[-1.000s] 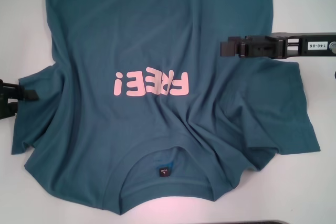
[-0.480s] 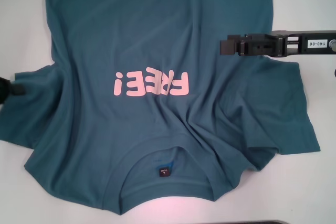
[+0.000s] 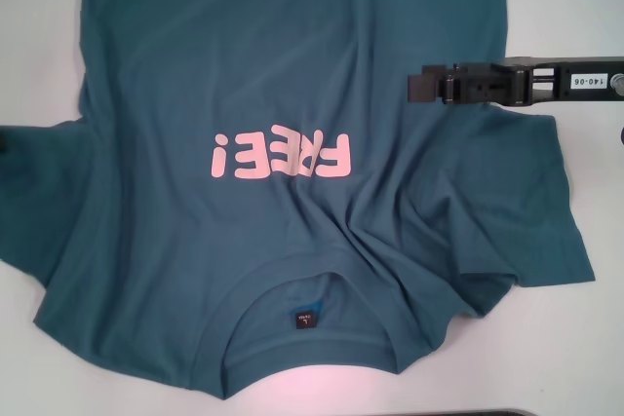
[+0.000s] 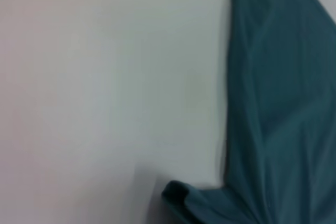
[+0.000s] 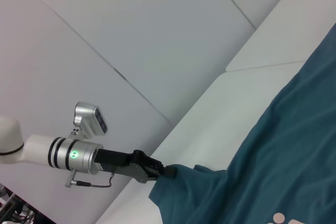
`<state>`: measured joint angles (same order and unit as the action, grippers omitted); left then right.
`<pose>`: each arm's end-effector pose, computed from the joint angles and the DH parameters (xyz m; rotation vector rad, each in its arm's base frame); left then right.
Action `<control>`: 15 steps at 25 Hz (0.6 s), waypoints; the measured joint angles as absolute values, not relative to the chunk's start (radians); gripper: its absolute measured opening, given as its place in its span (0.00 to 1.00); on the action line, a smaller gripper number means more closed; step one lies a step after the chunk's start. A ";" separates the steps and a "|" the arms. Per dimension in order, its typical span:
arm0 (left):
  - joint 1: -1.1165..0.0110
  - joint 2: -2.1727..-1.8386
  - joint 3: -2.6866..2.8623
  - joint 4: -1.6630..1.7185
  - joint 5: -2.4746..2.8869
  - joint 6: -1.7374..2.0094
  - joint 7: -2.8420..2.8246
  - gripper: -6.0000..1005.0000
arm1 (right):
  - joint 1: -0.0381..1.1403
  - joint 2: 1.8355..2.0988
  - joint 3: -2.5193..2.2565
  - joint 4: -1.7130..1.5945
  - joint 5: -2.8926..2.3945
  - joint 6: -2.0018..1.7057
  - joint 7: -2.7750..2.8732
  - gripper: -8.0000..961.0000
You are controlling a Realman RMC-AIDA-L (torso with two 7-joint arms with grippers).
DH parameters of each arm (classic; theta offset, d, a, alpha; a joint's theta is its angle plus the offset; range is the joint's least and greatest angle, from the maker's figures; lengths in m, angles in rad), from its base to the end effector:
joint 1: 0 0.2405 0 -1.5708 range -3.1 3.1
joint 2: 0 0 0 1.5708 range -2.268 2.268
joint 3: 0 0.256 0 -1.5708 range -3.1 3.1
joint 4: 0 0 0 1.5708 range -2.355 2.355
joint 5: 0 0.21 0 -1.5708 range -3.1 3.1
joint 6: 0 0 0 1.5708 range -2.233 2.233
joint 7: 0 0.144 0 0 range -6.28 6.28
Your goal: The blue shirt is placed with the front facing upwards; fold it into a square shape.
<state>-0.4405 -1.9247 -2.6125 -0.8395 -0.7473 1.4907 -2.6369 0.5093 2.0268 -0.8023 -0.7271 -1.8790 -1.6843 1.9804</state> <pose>-0.3631 0.3170 0.1037 -1.7332 -2.0694 -0.3983 0.2448 0.3246 0.0234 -2.6983 1.3265 0.8572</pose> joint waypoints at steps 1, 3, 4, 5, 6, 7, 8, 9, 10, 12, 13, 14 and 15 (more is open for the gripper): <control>-0.441 -1.923 -2.614 -0.845 -0.740 1.491 -2.643 0.03 | 0.509 2.027 -0.802 -0.727 -1.879 -1.684 1.980 0.95; -0.440 -1.919 -2.619 -0.864 -0.722 1.492 -2.658 0.03 | 0.509 2.027 -0.802 -0.727 -1.879 -1.684 1.980 0.95; -0.439 -1.918 -2.621 -0.870 -0.720 1.492 -2.662 0.03 | 0.509 2.027 -0.802 -0.727 -1.879 -1.684 1.980 0.95; -0.437 -1.917 -2.623 -0.877 -0.718 1.490 -2.668 0.03 | 0.509 2.026 -0.802 -0.727 -1.879 -1.684 1.980 0.95; -0.436 -1.917 -2.624 -0.885 -0.718 1.488 -2.673 0.03 | 0.509 2.026 -0.802 -0.727 -1.879 -1.684 1.980 0.95; -0.436 -1.917 -2.624 -0.888 -0.718 1.487 -2.677 0.03 | 0.509 2.026 -0.802 -0.727 -1.879 -1.684 1.980 0.95; -0.435 -1.917 -2.625 -0.896 -0.718 1.483 -2.684 0.03 | 0.510 2.026 -0.802 -0.727 -1.879 -1.684 1.980 0.95; -0.435 -1.917 -2.625 -0.905 -0.718 1.478 -2.691 0.02 | 0.510 2.026 -0.802 -0.727 -1.879 -1.684 1.980 0.95; -0.435 -1.919 -2.625 -0.915 -0.718 1.474 -2.697 0.02 | 0.511 2.026 -0.802 -0.727 -1.879 -1.684 1.981 0.95; -0.437 -1.924 -2.626 -0.930 -0.719 1.473 -2.705 0.02 | 0.511 2.026 -0.802 -0.727 -1.879 -1.684 1.984 0.95; -0.440 -1.925 -2.624 -0.935 -0.720 1.480 -2.708 0.02 | 0.511 2.026 -0.802 -0.727 -1.879 -1.684 1.987 0.95; -0.442 -1.925 -2.622 -0.937 -0.721 1.490 -2.708 0.02 | 0.511 2.026 -0.802 -0.727 -1.879 -1.684 1.989 0.95; -0.447 -1.924 -2.619 -0.938 -0.722 1.506 -2.708 0.03 | 0.511 2.025 -0.802 -0.727 -1.879 -1.684 1.991 0.95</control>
<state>-0.4470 -1.9239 -2.6193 -0.9378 -0.7217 1.5060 -2.7077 0.5109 2.0253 -0.8023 -0.7271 -1.8790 -1.6843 1.9906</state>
